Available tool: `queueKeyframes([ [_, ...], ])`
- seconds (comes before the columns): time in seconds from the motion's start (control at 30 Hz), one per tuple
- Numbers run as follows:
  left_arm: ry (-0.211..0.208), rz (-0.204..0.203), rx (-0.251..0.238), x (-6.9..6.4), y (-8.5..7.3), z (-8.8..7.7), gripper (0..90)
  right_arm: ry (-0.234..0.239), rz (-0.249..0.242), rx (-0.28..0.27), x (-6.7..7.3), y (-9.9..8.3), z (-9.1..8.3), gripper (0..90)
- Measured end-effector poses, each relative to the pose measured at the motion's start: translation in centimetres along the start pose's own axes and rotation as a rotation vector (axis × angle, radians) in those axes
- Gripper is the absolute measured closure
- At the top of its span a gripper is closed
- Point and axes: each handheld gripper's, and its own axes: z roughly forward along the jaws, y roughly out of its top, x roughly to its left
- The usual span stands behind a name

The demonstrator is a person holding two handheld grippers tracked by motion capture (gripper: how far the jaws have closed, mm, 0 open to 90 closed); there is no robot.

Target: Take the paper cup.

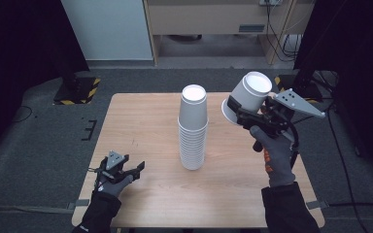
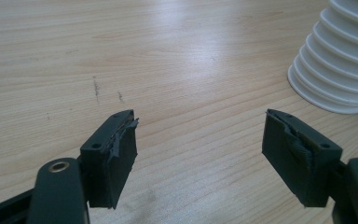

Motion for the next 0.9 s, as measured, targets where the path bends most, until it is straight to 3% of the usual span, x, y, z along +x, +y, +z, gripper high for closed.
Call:
queueKeyframes([
  [0.4,-0.024,0.009,-0.03,-0.6,0.3,0.0,27.0,-0.004,0.039,0.026,-1.5,-2.9,-2.2,15.3],
  [0.9,-0.058,0.028,-0.049,-1.5,0.5,0.1,26.8,-0.008,0.142,0.068,-3.8,-7.9,-4.0,15.3],
])
